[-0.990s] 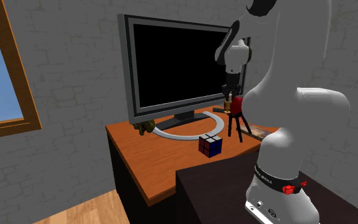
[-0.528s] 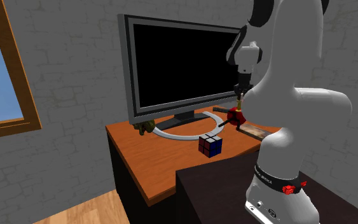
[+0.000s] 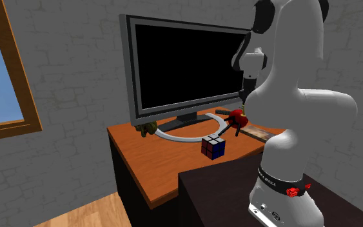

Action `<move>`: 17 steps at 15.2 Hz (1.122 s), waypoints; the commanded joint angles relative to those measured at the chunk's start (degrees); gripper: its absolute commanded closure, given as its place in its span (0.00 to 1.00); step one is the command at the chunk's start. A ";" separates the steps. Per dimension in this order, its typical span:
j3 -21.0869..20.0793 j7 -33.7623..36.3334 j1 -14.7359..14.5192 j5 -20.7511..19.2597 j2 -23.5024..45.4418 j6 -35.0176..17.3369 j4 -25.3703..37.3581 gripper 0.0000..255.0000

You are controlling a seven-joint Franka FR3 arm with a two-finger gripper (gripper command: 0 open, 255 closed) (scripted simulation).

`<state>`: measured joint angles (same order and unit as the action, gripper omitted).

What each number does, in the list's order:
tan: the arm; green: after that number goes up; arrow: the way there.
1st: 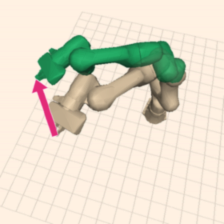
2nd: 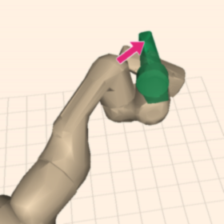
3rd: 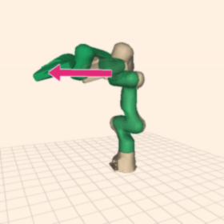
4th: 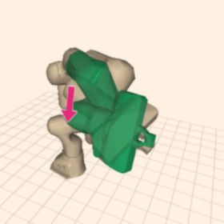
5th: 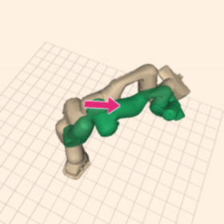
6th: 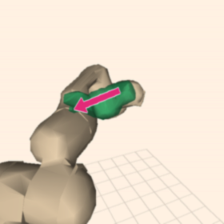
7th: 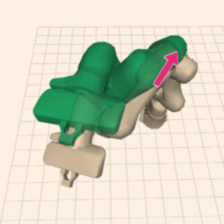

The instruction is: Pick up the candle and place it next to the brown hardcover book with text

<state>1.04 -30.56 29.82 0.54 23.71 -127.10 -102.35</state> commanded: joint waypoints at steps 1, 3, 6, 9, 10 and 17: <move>-0.03 0.06 -0.05 0.01 0.68 -1.25 -0.54 1.00; -0.04 0.05 -0.04 0.03 1.49 -2.48 -0.96 1.00; -0.06 0.03 -0.03 0.06 2.81 -4.28 -1.43 1.00; -0.08 0.01 -0.02 0.09 4.20 -6.04 -1.81 1.00; -0.08 0.00 -0.01 0.11 4.66 -6.63 -1.94 1.00; -0.14 -0.05 0.02 0.19 8.24 -10.54 -2.27 1.00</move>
<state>0.90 -30.50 29.76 0.70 31.27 -137.12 -104.79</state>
